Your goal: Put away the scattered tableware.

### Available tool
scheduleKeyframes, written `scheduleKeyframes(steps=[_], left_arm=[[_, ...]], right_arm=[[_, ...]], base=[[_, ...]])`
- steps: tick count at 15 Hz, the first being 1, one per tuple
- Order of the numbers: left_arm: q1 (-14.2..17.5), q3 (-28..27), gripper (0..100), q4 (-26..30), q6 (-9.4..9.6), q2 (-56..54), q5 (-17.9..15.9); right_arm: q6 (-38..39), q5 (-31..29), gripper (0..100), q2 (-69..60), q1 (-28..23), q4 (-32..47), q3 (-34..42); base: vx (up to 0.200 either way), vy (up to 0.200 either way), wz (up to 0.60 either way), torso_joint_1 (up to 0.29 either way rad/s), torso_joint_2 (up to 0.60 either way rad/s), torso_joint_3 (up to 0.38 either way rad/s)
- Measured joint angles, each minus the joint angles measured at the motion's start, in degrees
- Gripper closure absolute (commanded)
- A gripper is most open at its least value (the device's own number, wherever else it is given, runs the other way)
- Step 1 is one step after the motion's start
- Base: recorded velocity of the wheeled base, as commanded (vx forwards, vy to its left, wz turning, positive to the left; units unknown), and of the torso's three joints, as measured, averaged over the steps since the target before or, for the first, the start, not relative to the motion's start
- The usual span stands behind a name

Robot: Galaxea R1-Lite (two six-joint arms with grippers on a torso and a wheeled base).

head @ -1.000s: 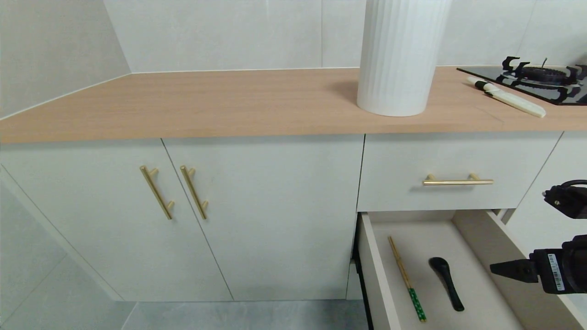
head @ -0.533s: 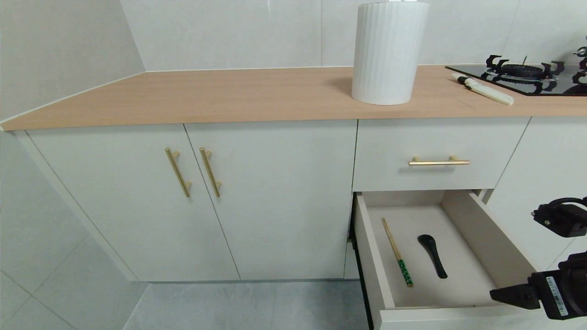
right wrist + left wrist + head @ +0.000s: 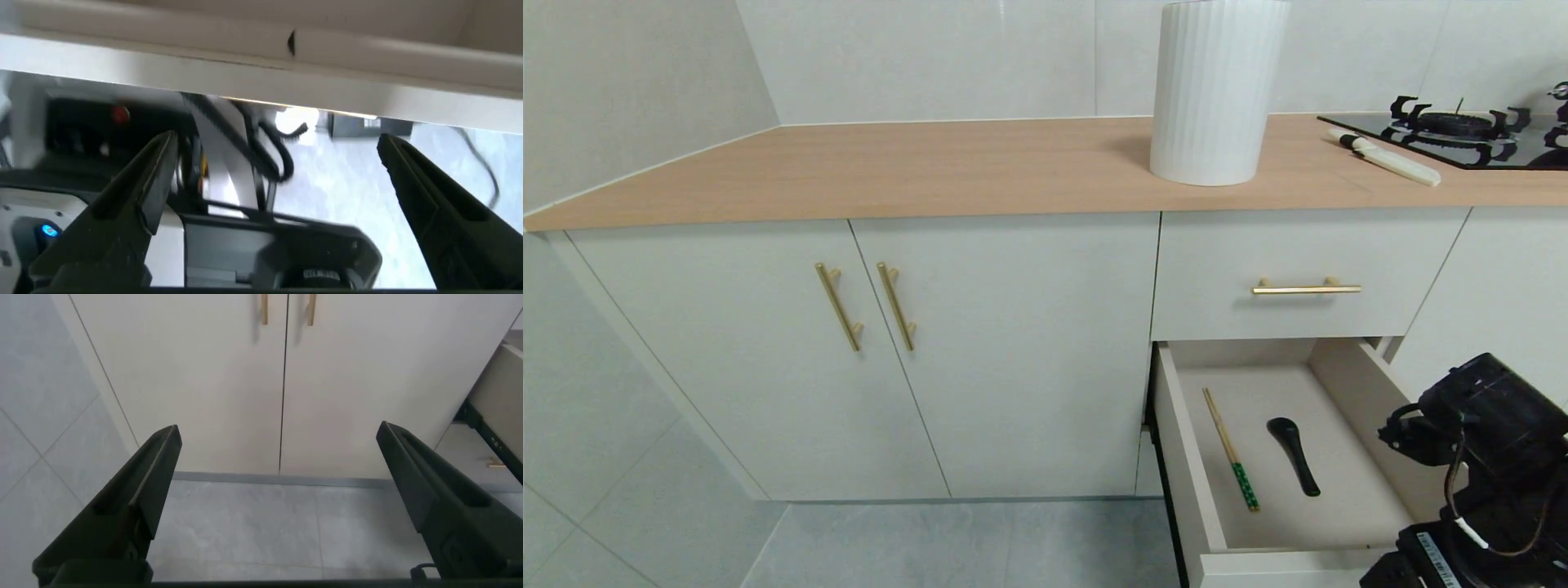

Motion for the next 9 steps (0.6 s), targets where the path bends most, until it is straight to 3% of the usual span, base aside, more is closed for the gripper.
scheduleKeyframes(steps=[9], left_arm=[[0.0, 0.0, 0, 0.0, -0.02, 0.0, 0.0]], right_arm=[[2.19, -0.24, 0, 5.39, -1.95, 1.45, -2.32]], base=[[0.0, 0.0, 0.0, 0.0, 0.0, 0.0]])
